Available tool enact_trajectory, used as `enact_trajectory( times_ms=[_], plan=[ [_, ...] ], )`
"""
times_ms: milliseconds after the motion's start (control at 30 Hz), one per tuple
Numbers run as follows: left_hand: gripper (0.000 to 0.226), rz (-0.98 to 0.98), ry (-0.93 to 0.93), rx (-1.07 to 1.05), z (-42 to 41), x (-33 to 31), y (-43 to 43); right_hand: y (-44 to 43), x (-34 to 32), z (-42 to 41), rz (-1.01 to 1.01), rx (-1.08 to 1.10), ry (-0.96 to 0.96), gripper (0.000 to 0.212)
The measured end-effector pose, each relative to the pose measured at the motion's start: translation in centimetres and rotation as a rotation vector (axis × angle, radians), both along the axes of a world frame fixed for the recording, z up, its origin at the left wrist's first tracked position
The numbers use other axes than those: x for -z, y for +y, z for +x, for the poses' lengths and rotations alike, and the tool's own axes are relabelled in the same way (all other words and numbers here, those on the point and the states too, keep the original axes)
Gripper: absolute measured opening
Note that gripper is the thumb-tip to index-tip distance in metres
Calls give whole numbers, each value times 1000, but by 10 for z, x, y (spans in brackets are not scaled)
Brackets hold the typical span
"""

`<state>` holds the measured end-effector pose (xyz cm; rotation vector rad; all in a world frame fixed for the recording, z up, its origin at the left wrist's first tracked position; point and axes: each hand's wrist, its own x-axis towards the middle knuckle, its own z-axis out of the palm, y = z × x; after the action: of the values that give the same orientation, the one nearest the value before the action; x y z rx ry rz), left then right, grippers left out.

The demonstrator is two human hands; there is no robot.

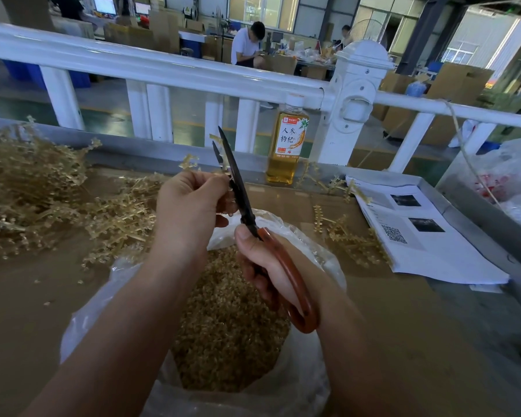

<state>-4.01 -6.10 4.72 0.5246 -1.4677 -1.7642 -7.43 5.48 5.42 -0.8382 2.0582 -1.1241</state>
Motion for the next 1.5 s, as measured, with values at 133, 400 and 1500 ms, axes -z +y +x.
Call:
enact_trajectory(
  times_ms=[133,400,1500],
  plan=[
    [22,-33,-14,-5,-1,1,1,-1,-2,-1,31,-8,0,37],
    [19,28,-17,52,0,0,0,1,3,-2,-27,-1,5,41],
    [16,269,-56,129,-1,0,2,3,14,-4,-189,21,-269,43]
  ],
)
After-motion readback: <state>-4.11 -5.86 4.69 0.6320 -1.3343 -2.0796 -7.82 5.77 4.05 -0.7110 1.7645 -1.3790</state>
